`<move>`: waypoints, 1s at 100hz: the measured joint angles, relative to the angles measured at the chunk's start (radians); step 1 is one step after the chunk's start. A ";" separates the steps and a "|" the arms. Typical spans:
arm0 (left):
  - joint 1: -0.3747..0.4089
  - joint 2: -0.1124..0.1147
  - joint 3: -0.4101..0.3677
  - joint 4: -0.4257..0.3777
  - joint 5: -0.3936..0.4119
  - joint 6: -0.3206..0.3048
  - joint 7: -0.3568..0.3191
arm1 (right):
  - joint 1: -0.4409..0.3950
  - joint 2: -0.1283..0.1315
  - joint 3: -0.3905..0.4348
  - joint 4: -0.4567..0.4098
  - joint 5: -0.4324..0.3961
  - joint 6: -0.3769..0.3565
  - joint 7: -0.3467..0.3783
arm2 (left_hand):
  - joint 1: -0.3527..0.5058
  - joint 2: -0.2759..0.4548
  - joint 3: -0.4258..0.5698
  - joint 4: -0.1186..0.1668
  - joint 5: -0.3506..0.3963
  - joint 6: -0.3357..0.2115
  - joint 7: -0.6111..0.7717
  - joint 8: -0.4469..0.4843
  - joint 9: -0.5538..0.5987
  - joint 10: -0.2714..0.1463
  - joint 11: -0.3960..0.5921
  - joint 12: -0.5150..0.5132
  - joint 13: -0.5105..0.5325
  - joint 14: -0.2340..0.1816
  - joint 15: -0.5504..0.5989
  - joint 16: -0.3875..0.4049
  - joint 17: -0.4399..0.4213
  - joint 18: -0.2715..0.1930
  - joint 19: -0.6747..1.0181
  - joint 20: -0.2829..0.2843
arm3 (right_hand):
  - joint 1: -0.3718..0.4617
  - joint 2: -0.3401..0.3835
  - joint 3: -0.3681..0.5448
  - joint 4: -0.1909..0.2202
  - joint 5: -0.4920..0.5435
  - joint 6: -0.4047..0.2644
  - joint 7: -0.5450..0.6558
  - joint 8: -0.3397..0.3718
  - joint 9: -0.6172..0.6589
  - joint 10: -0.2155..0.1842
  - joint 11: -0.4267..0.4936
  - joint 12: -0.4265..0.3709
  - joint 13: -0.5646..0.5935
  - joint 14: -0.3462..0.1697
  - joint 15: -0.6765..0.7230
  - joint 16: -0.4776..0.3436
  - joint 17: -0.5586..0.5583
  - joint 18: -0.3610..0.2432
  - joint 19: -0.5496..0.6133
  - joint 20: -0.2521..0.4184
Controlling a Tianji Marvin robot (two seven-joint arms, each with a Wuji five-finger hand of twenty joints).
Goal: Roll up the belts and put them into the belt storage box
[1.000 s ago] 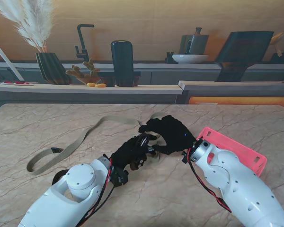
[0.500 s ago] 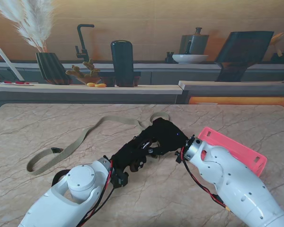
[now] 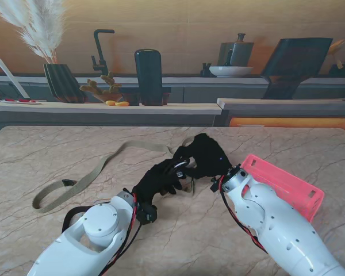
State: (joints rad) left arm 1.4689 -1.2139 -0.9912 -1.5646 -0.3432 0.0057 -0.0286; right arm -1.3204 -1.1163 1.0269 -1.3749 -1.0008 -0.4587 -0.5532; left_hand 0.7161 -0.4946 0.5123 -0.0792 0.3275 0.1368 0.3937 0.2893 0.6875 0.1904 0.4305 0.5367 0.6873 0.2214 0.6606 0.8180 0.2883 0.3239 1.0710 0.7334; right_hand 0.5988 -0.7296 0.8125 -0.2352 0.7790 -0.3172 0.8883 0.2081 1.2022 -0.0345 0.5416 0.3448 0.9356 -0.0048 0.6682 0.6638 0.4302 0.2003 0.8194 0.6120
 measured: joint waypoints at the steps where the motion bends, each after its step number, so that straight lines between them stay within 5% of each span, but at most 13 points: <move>1: 0.001 -0.001 -0.001 -0.002 0.009 -0.002 0.005 | -0.004 -0.001 0.005 -0.004 0.001 0.006 -0.001 | 0.000 0.000 -0.002 0.000 0.000 0.000 0.000 0.000 0.000 0.000 0.000 0.000 -0.004 0.000 -0.015 -0.005 -0.006 0.000 -0.010 -0.003 | 0.000 0.000 0.000 0.000 0.000 0.000 0.000 0.000 0.000 0.000 0.001 0.001 0.000 0.000 0.000 0.000 -0.002 0.001 0.000 0.000; 18: 0.018 -0.008 -0.013 -0.037 0.109 -0.033 0.080 | -0.053 -0.019 0.059 -0.063 0.090 0.071 -0.008 | 0.015 0.020 -0.008 0.000 0.049 -0.012 -0.002 0.024 0.000 -0.001 -0.011 -0.017 -0.039 0.003 -0.102 -0.083 -0.041 0.001 -0.062 -0.042 | 0.000 0.000 0.000 0.000 0.000 0.002 0.001 0.000 0.000 0.000 0.020 0.002 -0.001 0.000 0.000 0.000 -0.022 0.012 0.005 -0.010; 53: 0.032 -0.007 -0.043 -0.076 0.198 -0.074 0.112 | -0.124 -0.050 0.172 -0.178 0.112 0.144 -0.076 | 0.035 0.021 -0.007 0.000 0.066 -0.026 -0.002 0.048 -0.056 -0.001 -0.062 -0.056 -0.119 0.004 -0.222 -0.178 -0.048 0.002 -0.143 -0.174 | 0.000 0.000 0.000 0.000 0.000 0.005 0.012 0.000 0.000 0.000 0.036 0.002 -0.011 0.000 0.001 0.000 -0.034 0.022 0.013 -0.021; 74: 0.032 -0.007 -0.051 -0.080 0.293 -0.090 0.177 | -0.166 -0.050 0.252 -0.243 0.089 0.144 -0.087 | 0.070 0.032 0.016 0.000 0.066 -0.043 0.033 0.112 -0.130 -0.001 -0.084 -0.070 -0.175 0.003 -0.257 -0.214 -0.065 0.002 -0.178 -0.200 | 0.001 0.000 0.000 0.001 0.000 0.006 0.017 0.000 0.000 0.000 0.041 0.002 -0.011 0.000 0.002 0.000 -0.035 0.022 0.018 -0.024; 100: 0.021 -0.022 -0.024 -0.081 0.292 -0.089 0.281 | -0.206 -0.046 0.310 -0.304 0.094 0.137 -0.087 | 0.220 0.064 0.090 0.000 0.116 -0.077 0.269 0.310 -0.004 -0.016 0.031 0.171 -0.039 -0.001 -0.091 -0.138 0.035 0.006 -0.113 -0.241 | 0.010 0.000 0.000 0.003 0.000 0.019 0.024 0.000 0.000 0.000 0.050 0.002 -0.011 0.000 0.011 0.000 -0.035 0.023 0.020 -0.033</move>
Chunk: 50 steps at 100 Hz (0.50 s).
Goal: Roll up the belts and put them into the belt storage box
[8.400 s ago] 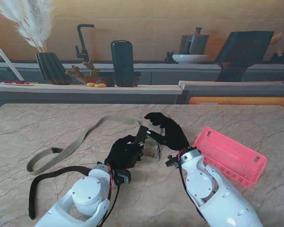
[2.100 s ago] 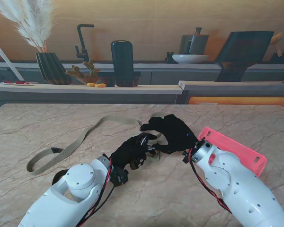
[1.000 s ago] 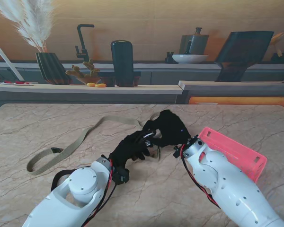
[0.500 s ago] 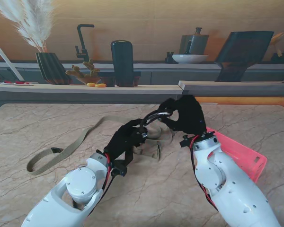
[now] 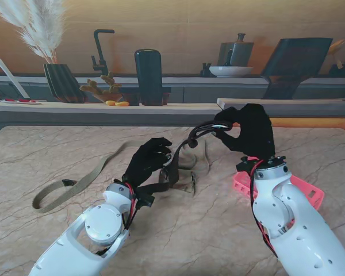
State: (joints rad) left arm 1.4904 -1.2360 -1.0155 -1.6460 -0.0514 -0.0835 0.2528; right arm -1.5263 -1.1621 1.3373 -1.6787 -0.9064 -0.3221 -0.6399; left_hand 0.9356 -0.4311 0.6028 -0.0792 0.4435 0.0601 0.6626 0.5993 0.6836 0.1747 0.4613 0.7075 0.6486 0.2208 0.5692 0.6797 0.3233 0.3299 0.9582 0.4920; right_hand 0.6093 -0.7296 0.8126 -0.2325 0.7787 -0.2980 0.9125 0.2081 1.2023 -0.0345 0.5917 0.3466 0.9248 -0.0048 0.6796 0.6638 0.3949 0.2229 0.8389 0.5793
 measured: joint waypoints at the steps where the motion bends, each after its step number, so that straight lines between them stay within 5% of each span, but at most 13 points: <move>1: -0.001 -0.001 0.001 0.000 -0.002 0.000 0.000 | -0.001 0.000 0.001 -0.001 0.000 -0.001 0.000 | 0.000 0.000 0.006 0.000 0.000 0.000 0.000 0.000 0.000 0.000 0.000 -0.001 0.001 0.000 0.001 0.000 0.000 0.000 0.000 -0.002 | 0.000 0.000 0.000 0.000 0.000 0.000 0.000 0.000 0.000 0.000 0.000 0.000 0.000 0.000 0.000 0.000 0.000 0.000 0.000 0.000; 20: -0.006 -0.009 0.024 0.003 -0.037 -0.028 -0.022 | -0.002 0.007 0.003 -0.007 -0.030 -0.015 -0.001 | -0.143 0.018 -0.021 0.000 -0.034 0.000 -0.065 -0.077 -0.130 0.000 -0.030 -0.174 -0.140 0.000 -0.097 -0.051 -0.106 0.000 -0.027 -0.010 | 0.000 0.000 0.000 0.000 0.000 0.003 0.001 0.001 0.000 0.000 0.000 0.000 0.000 0.000 0.000 0.000 0.000 0.000 0.000 0.000; 50: 0.043 -0.018 0.018 -0.009 0.167 -0.095 0.081 | 0.048 0.015 -0.072 0.031 -0.042 -0.006 -0.031 | -0.167 0.018 -0.065 0.000 -0.061 0.000 -0.089 -0.098 -0.190 0.000 -0.069 -0.214 -0.232 -0.002 -0.164 -0.091 -0.192 -0.030 -0.092 -0.022 | 0.000 0.000 0.000 0.001 0.000 0.009 0.002 0.003 0.000 0.001 0.013 0.000 0.000 0.000 0.011 0.000 -0.011 0.000 0.009 -0.001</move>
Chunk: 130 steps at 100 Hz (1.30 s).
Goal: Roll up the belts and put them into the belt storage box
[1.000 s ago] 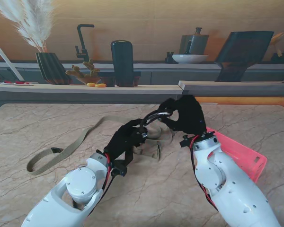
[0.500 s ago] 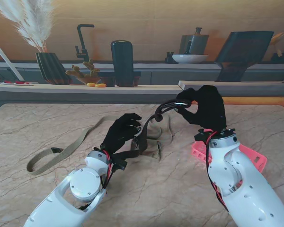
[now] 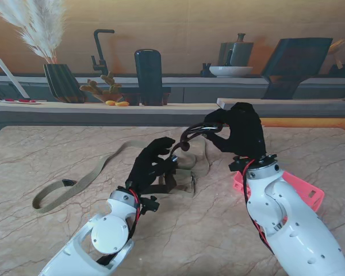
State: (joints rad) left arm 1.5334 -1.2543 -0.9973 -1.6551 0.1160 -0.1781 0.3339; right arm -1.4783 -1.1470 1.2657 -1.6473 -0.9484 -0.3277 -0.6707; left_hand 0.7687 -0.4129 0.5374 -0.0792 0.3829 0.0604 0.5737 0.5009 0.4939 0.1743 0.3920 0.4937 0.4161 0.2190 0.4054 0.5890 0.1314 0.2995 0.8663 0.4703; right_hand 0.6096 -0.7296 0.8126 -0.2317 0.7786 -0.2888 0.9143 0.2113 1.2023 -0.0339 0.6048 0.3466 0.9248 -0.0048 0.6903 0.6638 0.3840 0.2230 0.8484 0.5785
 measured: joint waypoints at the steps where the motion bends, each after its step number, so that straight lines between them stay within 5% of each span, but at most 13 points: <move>1: 0.003 0.000 -0.002 -0.001 0.006 0.001 0.000 | 0.003 0.000 -0.003 0.003 0.000 0.001 0.000 | 0.000 0.000 0.000 0.000 0.000 0.000 0.000 0.000 0.000 0.000 0.000 0.000 0.000 0.000 0.001 0.000 0.000 0.000 0.000 0.000 | 0.002 0.000 0.000 0.000 0.000 0.001 0.000 0.000 0.000 0.000 0.001 0.000 0.000 0.000 0.001 0.000 0.000 0.000 0.000 0.000; 16: 0.023 0.008 -0.009 -0.013 0.097 0.066 0.011 | 0.031 -0.002 -0.039 0.036 0.006 0.019 -0.001 | 0.007 0.000 0.003 0.000 0.001 0.000 0.023 0.039 0.007 0.000 0.093 0.071 0.019 0.000 0.086 0.024 0.016 0.015 0.028 0.000 | 0.010 0.000 0.000 0.000 0.000 0.008 0.000 0.000 0.000 0.000 0.009 0.000 0.000 0.001 0.002 0.000 0.000 0.000 0.001 -0.010; 32: 0.014 0.012 0.005 0.001 0.116 0.076 0.040 | 0.047 -0.007 -0.059 0.053 0.025 0.027 0.009 | 0.035 -0.001 0.059 0.000 0.040 0.002 0.087 0.085 0.138 0.000 0.193 0.167 0.134 0.014 0.216 0.090 0.078 0.042 0.095 0.023 | 0.010 0.000 0.000 0.000 0.000 0.009 0.000 0.000 0.000 0.001 0.010 0.000 0.000 0.002 0.002 0.000 -0.001 0.000 0.002 -0.010; 44: 0.004 0.011 0.012 0.011 0.144 0.091 0.052 | 0.052 -0.009 -0.064 0.060 0.028 0.028 0.017 | 0.232 -0.014 -0.015 -0.002 0.096 0.004 0.177 0.059 0.333 0.006 0.099 0.336 0.249 0.032 0.294 0.103 0.138 0.057 0.143 0.039 | 0.010 0.000 0.000 0.000 0.000 0.009 0.000 0.000 0.000 0.001 0.011 0.000 0.000 0.002 0.002 0.000 -0.002 0.000 0.002 -0.011; 58: 0.003 0.008 0.010 0.012 0.148 0.108 0.061 | 0.052 -0.010 -0.062 0.062 0.027 0.028 0.022 | 0.342 0.030 -0.024 -0.002 0.191 0.019 0.205 -0.004 0.420 0.027 0.059 0.285 0.323 0.056 0.296 0.083 0.188 0.076 0.157 0.040 | 0.010 0.000 0.000 0.000 0.000 0.009 0.000 0.000 0.000 0.001 0.012 0.000 0.000 0.003 0.002 0.000 -0.002 0.000 0.003 -0.011; 70: 0.004 0.008 0.005 0.007 0.122 0.122 0.055 | 0.044 -0.013 -0.052 0.054 0.041 0.025 0.027 | 0.368 0.051 -0.024 -0.007 0.201 0.023 0.241 0.015 0.420 0.028 0.058 0.262 0.325 0.057 0.296 0.067 0.203 0.078 0.157 0.040 | 0.010 0.000 0.000 0.000 0.000 0.009 0.000 0.000 0.000 0.001 0.012 0.000 0.000 0.003 0.002 0.000 -0.002 0.000 0.007 -0.012; 100: -0.023 0.003 -0.003 -0.009 -0.297 0.131 -0.116 | 0.017 -0.029 -0.048 0.001 0.156 0.006 0.063 | 0.441 0.147 -0.148 -0.013 0.158 0.001 0.272 0.184 0.388 0.029 0.085 0.411 0.322 0.053 0.321 0.140 0.180 0.073 0.157 0.040 | 0.010 0.001 0.000 0.002 0.000 0.009 0.013 0.001 0.000 0.001 0.014 0.000 0.000 0.003 0.002 0.000 -0.002 0.001 0.008 -0.012; 130: -0.048 0.001 0.021 -0.003 -0.499 0.122 -0.198 | 0.029 -0.044 -0.110 0.019 0.226 0.007 0.054 | 0.453 0.217 -0.226 -0.015 0.103 0.000 0.232 0.138 0.387 0.005 0.144 0.458 0.367 0.022 0.357 0.206 0.187 0.060 0.167 0.074 | 0.010 0.001 0.000 0.002 0.000 0.009 0.024 0.004 0.000 0.001 0.014 0.000 0.000 0.003 0.003 0.000 -0.002 0.001 0.008 -0.012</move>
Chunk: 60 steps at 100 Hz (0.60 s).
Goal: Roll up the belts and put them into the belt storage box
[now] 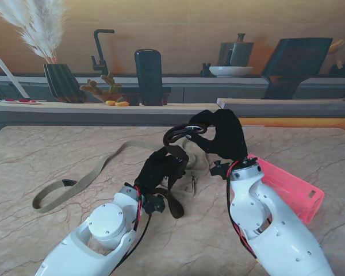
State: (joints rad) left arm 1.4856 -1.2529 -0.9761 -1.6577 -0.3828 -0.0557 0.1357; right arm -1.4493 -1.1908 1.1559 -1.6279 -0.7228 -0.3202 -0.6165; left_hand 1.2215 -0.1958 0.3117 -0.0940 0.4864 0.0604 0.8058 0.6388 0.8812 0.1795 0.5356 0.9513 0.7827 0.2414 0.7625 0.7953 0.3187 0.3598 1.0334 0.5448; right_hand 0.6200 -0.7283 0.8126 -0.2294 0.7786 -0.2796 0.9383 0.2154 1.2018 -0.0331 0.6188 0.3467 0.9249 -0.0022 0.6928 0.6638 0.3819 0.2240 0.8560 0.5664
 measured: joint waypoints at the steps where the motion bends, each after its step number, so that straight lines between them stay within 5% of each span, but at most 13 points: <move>1: 0.000 0.000 0.000 0.001 -0.010 0.000 -0.004 | 0.001 -0.001 -0.002 0.001 0.004 0.000 0.000 | 0.000 0.006 -0.008 0.000 -0.002 0.000 0.000 0.000 0.000 0.000 0.004 0.000 0.004 0.000 0.000 0.003 0.000 0.000 0.000 0.000 | 0.000 0.000 0.000 0.000 0.000 0.000 0.000 0.000 0.000 0.000 0.000 0.000 0.000 0.000 0.000 0.000 0.000 0.000 0.000 0.000; 11: -0.003 -0.003 -0.003 0.007 -0.136 0.005 -0.052 | 0.008 -0.009 -0.021 0.017 0.018 0.005 0.001 | 0.011 0.051 -0.136 0.002 -0.027 0.000 -0.001 -0.015 0.036 -0.007 0.119 -0.048 0.062 0.000 0.087 0.052 0.026 -0.003 0.016 0.021 | 0.000 0.000 0.000 0.000 0.000 0.000 0.000 0.006 0.000 0.000 0.000 0.000 0.000 0.000 0.000 0.000 0.000 0.000 0.000 0.000; 20: -0.002 -0.008 -0.008 0.007 -0.157 0.038 -0.054 | 0.013 -0.014 -0.030 0.027 0.017 0.012 0.000 | 0.012 0.105 -0.295 0.008 -0.047 0.017 -0.001 -0.016 0.121 -0.041 0.277 -0.024 0.155 0.000 0.225 0.087 0.079 -0.004 0.084 0.048 | 0.000 0.011 0.000 0.000 0.000 0.000 0.001 0.007 0.000 0.000 0.000 0.000 0.000 0.000 0.000 0.000 -0.001 0.000 0.000 -0.001; 41: -0.009 -0.013 -0.010 0.020 -0.194 0.090 -0.077 | 0.022 -0.021 -0.046 0.040 0.048 0.025 0.001 | -0.157 0.032 -0.300 0.032 0.011 0.063 -0.003 -0.077 0.254 -0.100 0.495 0.026 0.242 0.000 0.380 0.074 0.138 -0.004 0.199 0.061 | 0.000 0.012 0.000 0.000 0.000 0.000 0.001 0.008 0.000 0.000 0.000 0.000 -0.011 0.000 0.000 0.000 -0.010 0.000 0.000 -0.002; 50: -0.016 -0.015 -0.002 0.029 -0.177 0.103 -0.062 | 0.024 -0.023 -0.053 0.048 0.056 0.030 0.003 | -0.227 -0.012 -0.193 0.032 0.012 0.066 -0.080 -0.100 0.225 -0.099 0.476 0.026 0.209 0.004 0.345 0.056 0.095 -0.004 0.192 0.055 | 0.000 0.012 0.000 0.000 0.000 0.000 0.001 0.008 0.000 0.000 0.000 0.000 -0.011 0.000 0.000 0.000 -0.011 0.000 0.000 -0.002; 60: -0.018 -0.030 0.013 0.027 -0.100 0.151 0.068 | 0.026 -0.026 -0.059 0.060 0.057 0.039 -0.001 | -0.286 -0.022 -0.059 0.032 -0.010 0.068 -0.144 -0.126 0.098 -0.047 0.289 -0.082 0.079 0.059 0.166 -0.003 -0.013 -0.004 0.109 0.035 | 0.000 0.012 0.000 0.000 0.000 0.000 0.001 0.008 0.000 0.000 0.000 0.000 -0.011 0.000 0.000 0.000 -0.011 0.000 0.000 -0.002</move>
State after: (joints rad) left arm 1.4672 -1.2829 -0.9632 -1.6306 -0.4832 0.0951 0.2039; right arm -1.4236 -1.2171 1.0965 -1.5675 -0.6655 -0.2810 -0.6179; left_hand 0.9350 -0.2180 0.2529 -0.0620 0.4767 0.1281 0.6617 0.5124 0.9790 0.1323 0.8242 0.8689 0.8613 0.3003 0.9287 0.7922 0.3062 0.3555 1.1426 0.5793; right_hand 0.6202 -0.7164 0.8126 -0.2293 0.7786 -0.2796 0.9394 0.2230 1.2013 -0.0329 0.6188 0.3467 0.9139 -0.0022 0.6932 0.6638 0.3713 0.2244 0.8560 0.5647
